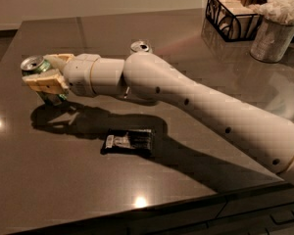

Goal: Place green can upright

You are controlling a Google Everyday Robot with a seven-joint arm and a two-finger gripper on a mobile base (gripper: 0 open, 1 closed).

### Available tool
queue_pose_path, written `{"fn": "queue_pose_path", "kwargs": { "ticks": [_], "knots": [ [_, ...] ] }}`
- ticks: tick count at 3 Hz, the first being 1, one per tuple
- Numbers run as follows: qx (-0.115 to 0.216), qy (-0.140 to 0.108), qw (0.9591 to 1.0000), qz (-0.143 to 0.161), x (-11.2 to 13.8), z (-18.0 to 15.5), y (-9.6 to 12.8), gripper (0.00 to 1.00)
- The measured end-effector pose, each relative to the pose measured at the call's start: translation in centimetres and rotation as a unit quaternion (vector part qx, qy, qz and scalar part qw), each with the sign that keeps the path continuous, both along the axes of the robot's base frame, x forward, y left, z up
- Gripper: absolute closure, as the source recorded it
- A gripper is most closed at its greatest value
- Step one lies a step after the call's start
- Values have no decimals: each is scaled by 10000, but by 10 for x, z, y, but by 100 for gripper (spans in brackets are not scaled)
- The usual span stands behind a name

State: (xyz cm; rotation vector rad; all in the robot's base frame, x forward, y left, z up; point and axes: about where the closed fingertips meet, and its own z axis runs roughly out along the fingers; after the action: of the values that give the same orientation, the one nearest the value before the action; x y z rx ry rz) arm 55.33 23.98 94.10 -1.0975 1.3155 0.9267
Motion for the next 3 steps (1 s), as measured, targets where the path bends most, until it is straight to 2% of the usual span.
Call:
{"fn": "queue_pose_path", "kwargs": {
  "ticks": [1, 2, 3],
  "knots": [
    [87, 200, 9996, -174, 4, -5, -3, 100],
    [253, 275, 9990, -236, 7, -8, -6, 85],
    [455, 290, 9982, -268, 8, -11, -8, 62]
  ]
}}
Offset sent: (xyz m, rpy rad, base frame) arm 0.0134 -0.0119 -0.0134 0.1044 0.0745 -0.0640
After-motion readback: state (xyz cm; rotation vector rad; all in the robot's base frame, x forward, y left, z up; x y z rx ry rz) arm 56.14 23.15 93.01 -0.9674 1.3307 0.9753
